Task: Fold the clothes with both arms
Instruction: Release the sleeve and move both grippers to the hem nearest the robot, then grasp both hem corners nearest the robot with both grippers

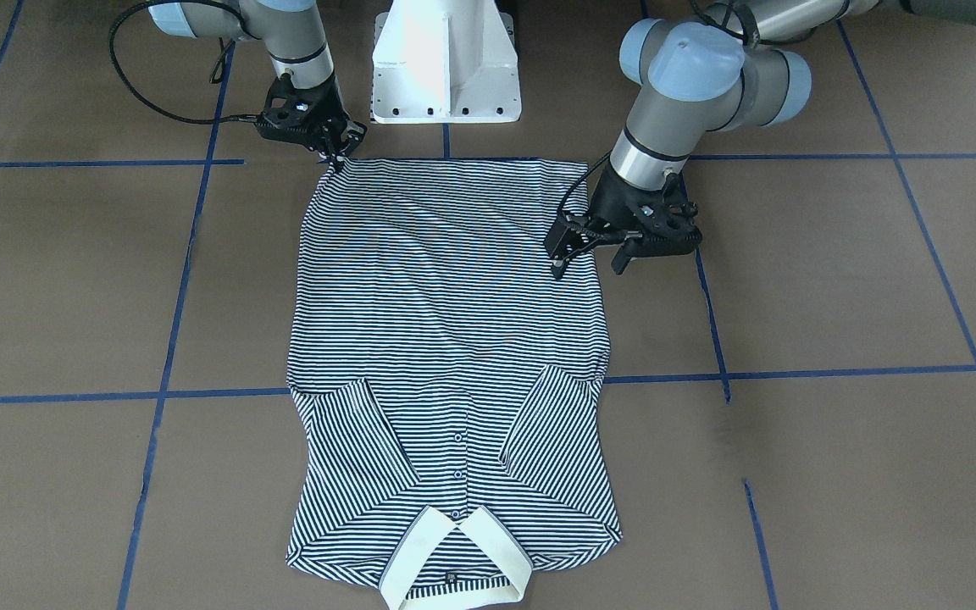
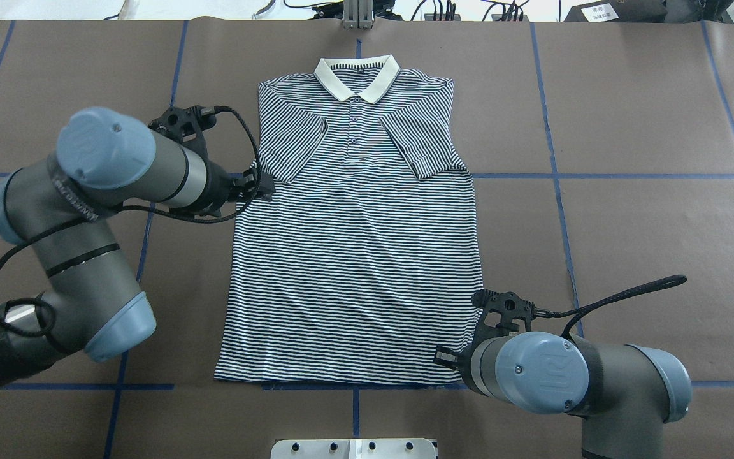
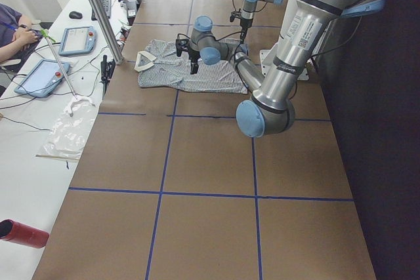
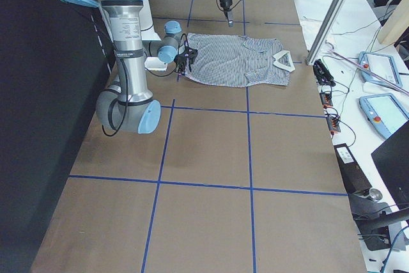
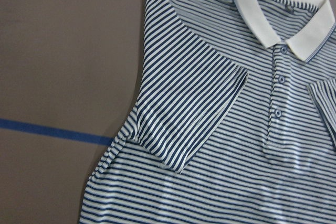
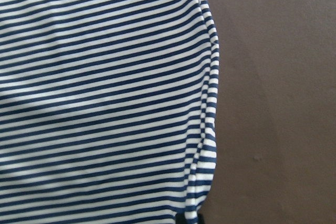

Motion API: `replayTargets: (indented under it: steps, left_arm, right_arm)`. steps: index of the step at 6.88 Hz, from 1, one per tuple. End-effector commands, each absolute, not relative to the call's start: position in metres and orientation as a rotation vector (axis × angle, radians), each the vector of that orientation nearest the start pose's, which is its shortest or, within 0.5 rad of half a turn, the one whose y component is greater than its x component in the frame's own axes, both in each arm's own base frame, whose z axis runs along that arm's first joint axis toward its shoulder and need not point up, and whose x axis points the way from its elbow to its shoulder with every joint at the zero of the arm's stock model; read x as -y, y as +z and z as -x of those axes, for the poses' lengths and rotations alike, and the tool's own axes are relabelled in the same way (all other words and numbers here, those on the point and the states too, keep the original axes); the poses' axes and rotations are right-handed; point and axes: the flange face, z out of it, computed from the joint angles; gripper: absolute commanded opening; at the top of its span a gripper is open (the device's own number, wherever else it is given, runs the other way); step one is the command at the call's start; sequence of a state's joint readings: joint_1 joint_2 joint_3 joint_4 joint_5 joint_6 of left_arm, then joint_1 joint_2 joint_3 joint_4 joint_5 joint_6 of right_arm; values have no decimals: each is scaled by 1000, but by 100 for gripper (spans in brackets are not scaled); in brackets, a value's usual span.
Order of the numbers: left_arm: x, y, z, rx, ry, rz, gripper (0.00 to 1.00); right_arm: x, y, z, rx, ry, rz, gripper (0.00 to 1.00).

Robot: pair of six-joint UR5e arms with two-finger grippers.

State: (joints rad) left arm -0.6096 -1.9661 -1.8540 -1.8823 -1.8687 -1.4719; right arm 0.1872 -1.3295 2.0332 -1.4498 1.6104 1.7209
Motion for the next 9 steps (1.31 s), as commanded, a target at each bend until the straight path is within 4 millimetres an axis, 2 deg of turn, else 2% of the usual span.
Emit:
replayTargets:
  steps: [1,2,3,4,5,7,9]
  left_arm:
    - [337,304,-450,-901,-395,55,100]
    - [296,305,-475,-858,-457,100,99]
    - [264,313,-496,-832,-507,108,99]
    - [251,315,-504,-823,-520,118,97]
    - [248,320,-508,-812,-528,124,94]
    - [247,344,-502,-769,-535,120,94]
    - [240,348,-506,-760,-543,135,91]
  right_arm:
    - [234,312,504,837,311,20,0]
    - [234,305,502,852,306,19,0]
    - [233,301,501,862,302,18,0]
    - [234,299,502,865,303,17,0]
    - [234,298,503,866,304,17,0]
    - [235,297,502,869,304,16,0]
    - [235,297,502,869,305,14,0]
